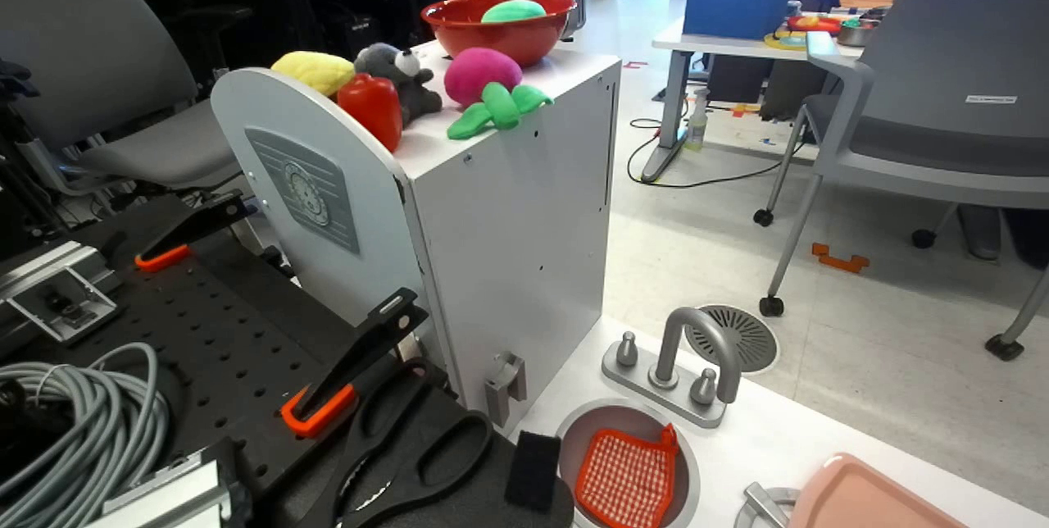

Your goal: Put the purple object inside the bowl

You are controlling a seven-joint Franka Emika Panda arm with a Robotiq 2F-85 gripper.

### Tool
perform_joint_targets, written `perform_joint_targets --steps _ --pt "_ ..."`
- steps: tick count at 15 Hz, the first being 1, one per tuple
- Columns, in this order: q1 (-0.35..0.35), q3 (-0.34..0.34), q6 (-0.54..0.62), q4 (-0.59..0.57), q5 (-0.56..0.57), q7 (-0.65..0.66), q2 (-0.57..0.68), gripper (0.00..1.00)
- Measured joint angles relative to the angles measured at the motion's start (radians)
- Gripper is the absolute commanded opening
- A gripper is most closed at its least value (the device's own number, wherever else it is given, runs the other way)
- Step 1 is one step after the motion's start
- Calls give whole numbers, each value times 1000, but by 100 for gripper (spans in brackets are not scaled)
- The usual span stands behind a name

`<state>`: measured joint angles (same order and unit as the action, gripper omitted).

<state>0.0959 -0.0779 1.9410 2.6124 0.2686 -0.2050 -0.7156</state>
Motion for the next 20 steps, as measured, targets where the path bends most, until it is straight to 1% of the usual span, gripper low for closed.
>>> perform_joint_targets --steps 4,8,11,13,16,20 --pt "-24 -17 0 -103 -21 -40 127 100" --pt "-78 -17 0 -209 -65 -76 271 100" --pt "-107 -7 0 -265 -80 -83 368 100" --pt "-114 -3 0 -290 -83 -94 420 100" --pt "-115 0 1 -315 -83 -123 465 100" --pt "-115 13 6 -321 -83 -136 471 100"
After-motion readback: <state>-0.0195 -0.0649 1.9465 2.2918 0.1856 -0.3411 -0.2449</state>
